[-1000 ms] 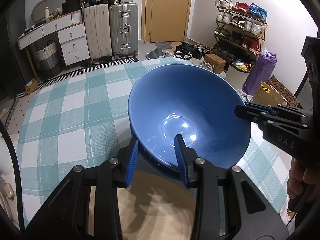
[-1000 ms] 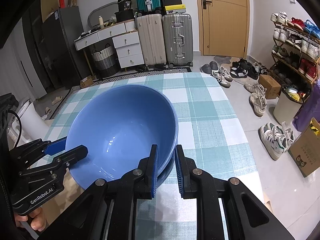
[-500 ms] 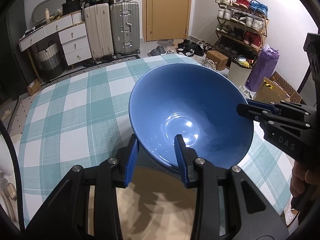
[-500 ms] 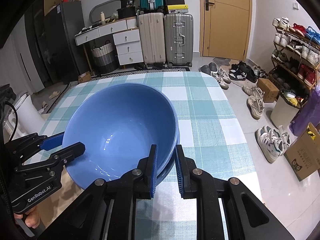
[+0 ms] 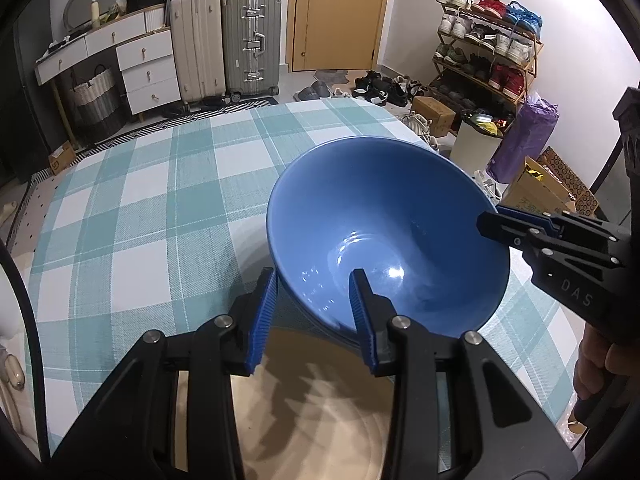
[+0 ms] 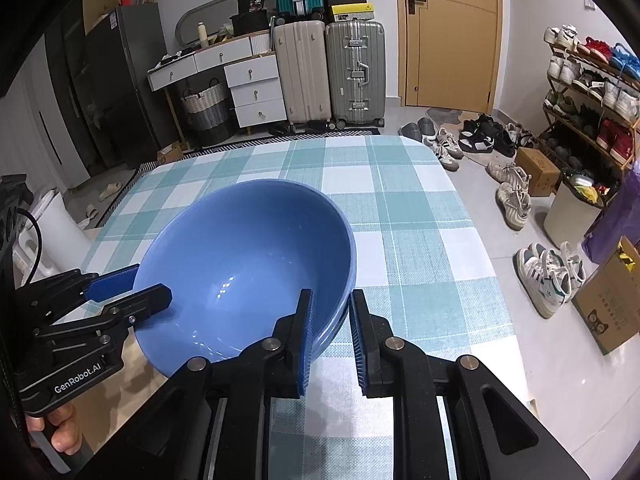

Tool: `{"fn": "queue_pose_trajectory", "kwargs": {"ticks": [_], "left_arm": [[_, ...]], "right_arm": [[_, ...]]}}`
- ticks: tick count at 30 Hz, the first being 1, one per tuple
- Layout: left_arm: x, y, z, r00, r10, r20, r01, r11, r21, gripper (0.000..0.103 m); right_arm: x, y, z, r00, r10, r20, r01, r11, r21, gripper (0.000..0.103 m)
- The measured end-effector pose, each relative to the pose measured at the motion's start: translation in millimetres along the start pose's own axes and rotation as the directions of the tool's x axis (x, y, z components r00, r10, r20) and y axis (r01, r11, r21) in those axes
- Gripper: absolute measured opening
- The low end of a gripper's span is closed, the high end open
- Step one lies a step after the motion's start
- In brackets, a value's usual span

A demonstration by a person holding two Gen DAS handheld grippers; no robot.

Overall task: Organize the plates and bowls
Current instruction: 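Lower the nested bowls into the third blue bowl and open both grippers, then grasp the three-bowl stack rim with both tools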

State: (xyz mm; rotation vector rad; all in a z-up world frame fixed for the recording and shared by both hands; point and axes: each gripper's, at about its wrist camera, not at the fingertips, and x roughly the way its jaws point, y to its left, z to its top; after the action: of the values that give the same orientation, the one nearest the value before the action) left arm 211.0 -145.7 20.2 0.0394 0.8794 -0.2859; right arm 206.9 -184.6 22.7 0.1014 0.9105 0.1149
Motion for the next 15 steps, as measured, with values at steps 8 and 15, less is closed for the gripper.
{"fn": "queue_pose_trajectory", "kwargs": {"ticks": [8, 15], "left_arm": [[-9, 6, 1, 0.999, -0.049, 0.02, 0.05, 0.998, -0.036, 0.065], [-20, 17, 6, 0.998, -0.043, 0.049, 0.045, 0.997, -0.055, 0.101]], "right_arm": [[-8, -4, 4, 0.999, 0.027, 0.017, -0.028, 0.999, 0.016, 0.044], [-16, -10, 8, 0.998, 0.051, 0.048, -0.054, 0.996, 0.076, 0.084]]}}
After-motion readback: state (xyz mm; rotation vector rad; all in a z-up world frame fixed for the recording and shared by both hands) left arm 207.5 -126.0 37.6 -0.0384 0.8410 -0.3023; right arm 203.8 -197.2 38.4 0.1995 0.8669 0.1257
